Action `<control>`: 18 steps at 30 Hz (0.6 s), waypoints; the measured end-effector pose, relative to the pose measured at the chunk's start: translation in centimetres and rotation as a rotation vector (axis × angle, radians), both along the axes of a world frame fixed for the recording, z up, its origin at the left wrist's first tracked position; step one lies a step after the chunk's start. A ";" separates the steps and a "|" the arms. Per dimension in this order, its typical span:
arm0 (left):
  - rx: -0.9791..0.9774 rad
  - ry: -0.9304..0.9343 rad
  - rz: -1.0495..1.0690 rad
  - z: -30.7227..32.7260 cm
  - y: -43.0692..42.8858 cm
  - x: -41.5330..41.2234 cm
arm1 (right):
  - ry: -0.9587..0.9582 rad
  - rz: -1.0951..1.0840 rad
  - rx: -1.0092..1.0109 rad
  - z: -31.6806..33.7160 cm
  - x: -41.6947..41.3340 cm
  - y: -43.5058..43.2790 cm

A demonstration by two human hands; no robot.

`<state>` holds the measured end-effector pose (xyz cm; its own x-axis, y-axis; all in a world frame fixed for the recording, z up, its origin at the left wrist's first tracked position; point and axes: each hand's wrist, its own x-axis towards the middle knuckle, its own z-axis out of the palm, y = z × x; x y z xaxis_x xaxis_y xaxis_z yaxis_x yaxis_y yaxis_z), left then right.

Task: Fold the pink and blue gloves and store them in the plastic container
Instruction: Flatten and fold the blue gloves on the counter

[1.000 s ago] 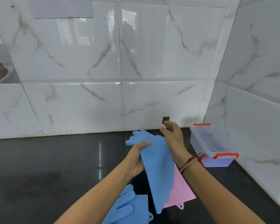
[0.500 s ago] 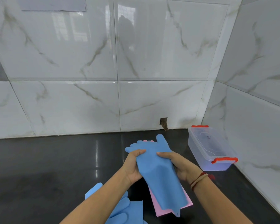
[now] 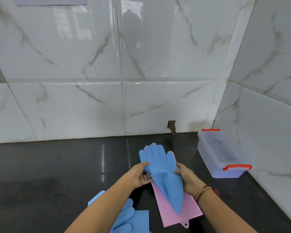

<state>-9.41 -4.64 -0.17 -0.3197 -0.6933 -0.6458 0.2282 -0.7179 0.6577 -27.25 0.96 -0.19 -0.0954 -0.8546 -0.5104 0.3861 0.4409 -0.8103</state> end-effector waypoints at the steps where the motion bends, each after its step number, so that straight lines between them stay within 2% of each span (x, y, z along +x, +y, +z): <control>1: -0.013 -0.019 -0.003 -0.5 0.0 0.1 | 0.007 -0.007 0.016 -0.6 -0.2 0.2; 6: -0.087 -0.096 -0.024 -0.5 0.0 -0.1 | 0.070 -0.023 0.045 -0.5 -0.3 0.3; 11: -0.138 -0.053 -0.055 -0.4 0.3 0.3 | 0.057 -0.034 0.079 -0.4 -0.4 0.3; 15: -0.150 -0.036 -0.031 -1.1 0.5 0.4 | 0.151 -0.008 0.150 0.1 -0.5 0.8; 18: -0.153 -0.055 -0.019 -1.1 0.6 0.1 | 0.207 0.056 0.107 0.8 -0.4 0.5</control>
